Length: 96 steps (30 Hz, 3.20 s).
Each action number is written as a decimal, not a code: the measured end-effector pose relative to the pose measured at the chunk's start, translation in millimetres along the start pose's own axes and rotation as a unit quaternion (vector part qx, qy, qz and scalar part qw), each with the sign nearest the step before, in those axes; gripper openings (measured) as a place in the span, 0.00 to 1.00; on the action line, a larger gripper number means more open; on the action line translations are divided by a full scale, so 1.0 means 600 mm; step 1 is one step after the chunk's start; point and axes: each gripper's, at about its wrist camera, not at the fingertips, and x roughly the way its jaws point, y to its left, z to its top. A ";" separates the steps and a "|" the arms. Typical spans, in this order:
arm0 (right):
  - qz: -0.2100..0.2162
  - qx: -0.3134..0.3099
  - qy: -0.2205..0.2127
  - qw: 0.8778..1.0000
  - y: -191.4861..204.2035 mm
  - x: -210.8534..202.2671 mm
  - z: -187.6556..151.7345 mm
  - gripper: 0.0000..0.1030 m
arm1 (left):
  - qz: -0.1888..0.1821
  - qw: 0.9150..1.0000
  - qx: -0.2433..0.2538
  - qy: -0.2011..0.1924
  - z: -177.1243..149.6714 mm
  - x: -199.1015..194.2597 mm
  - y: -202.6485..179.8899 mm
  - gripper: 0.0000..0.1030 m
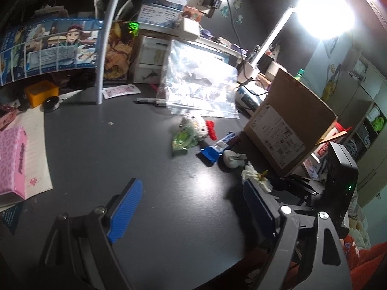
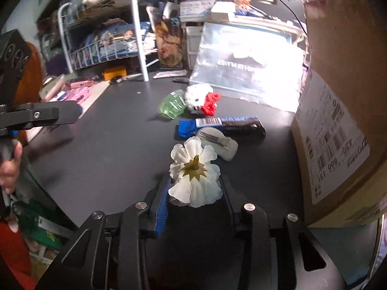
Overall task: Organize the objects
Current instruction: 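Return the right gripper to the white flower and grasp it, then carry the white flower with the right gripper into the box and release, then move the right gripper to the green jelly cup and grasp it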
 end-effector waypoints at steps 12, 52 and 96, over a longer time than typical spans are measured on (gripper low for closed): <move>0.115 -0.097 -0.052 0.987 0.051 -0.069 0.088 0.32 | -0.073 0.996 0.057 -0.005 0.052 -0.032 -0.097 0.78; 0.030 -0.046 -0.001 0.998 -0.289 -0.202 0.172 0.82 | -0.109 0.974 0.189 0.064 0.280 0.158 -0.413 0.73; 0.124 -0.132 0.070 0.981 0.043 0.107 0.158 0.59 | 0.066 0.996 0.003 -0.055 0.079 -0.047 0.046 0.79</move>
